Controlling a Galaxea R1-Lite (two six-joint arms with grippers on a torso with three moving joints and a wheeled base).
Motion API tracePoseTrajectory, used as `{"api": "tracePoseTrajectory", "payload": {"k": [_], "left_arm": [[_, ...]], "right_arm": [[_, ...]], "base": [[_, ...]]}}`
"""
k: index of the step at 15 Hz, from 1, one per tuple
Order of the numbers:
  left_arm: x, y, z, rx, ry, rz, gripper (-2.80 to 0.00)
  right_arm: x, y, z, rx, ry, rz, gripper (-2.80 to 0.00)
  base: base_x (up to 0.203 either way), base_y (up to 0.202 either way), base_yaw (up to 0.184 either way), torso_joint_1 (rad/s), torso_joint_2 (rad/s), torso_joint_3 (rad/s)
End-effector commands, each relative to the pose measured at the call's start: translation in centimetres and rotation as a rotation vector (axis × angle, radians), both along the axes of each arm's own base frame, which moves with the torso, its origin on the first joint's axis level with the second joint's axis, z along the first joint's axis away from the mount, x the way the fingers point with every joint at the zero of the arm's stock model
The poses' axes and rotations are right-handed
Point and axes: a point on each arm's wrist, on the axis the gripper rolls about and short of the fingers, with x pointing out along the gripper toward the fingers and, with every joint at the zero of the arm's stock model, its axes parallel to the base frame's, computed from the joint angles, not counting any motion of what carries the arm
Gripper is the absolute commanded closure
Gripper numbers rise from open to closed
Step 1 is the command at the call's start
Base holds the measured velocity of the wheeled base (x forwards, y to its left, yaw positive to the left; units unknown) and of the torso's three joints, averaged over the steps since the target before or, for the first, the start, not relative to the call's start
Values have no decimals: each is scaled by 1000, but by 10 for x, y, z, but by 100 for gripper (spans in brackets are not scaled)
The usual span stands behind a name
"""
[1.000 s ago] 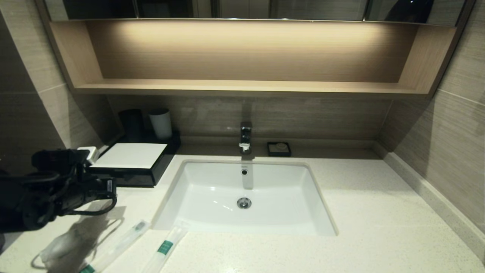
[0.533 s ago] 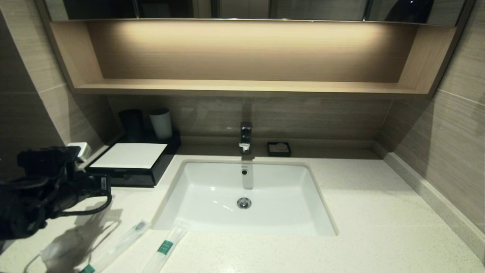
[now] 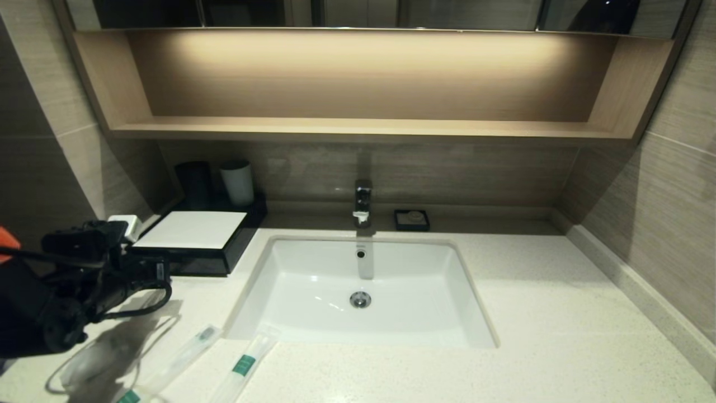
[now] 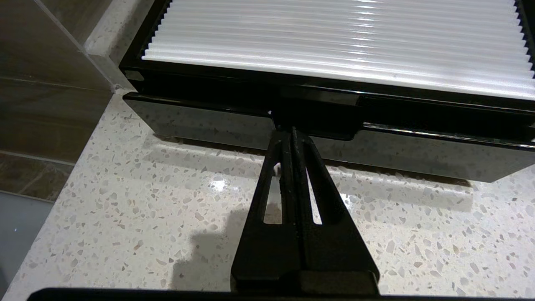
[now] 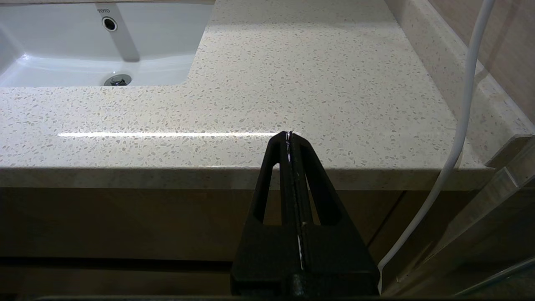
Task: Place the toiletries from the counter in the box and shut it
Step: Open the drawer
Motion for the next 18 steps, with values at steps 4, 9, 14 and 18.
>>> {"api": "tracePoseTrajectory", "payload": {"k": [4, 9, 14, 18], "left_arm": [[6, 1, -5, -1, 3, -4, 0], [12, -1, -14, 3, -16, -11, 0], [20, -1, -19, 6, -35, -16, 0], [20, -1, -19, 6, -38, -17, 0]], "right_arm": [[0, 0, 0, 0, 2, 0, 0], [0, 0, 0, 0, 2, 0, 0], [0, 0, 0, 0, 2, 0, 0], [0, 0, 0, 0, 2, 0, 0]], "base": [[0, 0, 0, 0, 0, 0], [0, 0, 0, 0, 0, 0], [0, 0, 0, 0, 0, 0], [0, 0, 0, 0, 0, 0]]}}
